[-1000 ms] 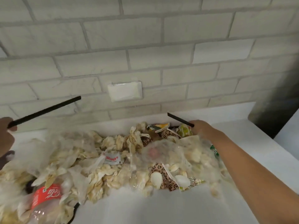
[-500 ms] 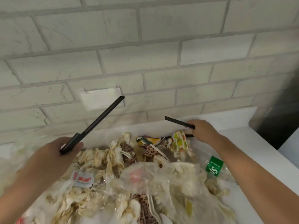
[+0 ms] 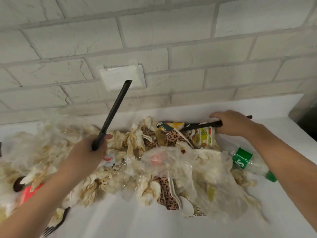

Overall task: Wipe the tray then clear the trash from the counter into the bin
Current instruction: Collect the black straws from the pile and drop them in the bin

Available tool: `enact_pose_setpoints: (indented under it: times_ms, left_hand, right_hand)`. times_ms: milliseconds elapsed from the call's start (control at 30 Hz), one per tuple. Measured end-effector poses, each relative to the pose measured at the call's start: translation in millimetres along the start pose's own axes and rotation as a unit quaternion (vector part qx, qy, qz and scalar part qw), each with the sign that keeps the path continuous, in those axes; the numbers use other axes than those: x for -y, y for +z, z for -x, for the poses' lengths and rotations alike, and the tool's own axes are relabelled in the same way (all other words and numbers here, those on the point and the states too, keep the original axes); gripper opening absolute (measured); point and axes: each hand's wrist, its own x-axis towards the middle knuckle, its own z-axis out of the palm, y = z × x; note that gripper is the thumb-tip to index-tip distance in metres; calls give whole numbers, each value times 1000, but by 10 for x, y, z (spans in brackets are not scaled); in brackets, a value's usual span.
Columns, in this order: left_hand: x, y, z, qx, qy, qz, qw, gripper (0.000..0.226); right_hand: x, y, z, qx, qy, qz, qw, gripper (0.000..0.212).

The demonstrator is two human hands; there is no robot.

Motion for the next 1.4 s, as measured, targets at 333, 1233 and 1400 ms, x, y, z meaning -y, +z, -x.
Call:
enact_pose_setpoints:
  times_ms: [333,1233,1400]
  left_hand:
    - [-149,928,393,150,254,-397,869,63]
    - [500,518,934,-21,239,-114,964,42]
    - [611,-38,719,-91,73,-62,991,31]
  right_hand:
    - [250,-471,287,111,78,197,971,36]
    - [989,-500,709,-79,49,55,994,31]
    - [977,-433,657,-35,24,61,997,53]
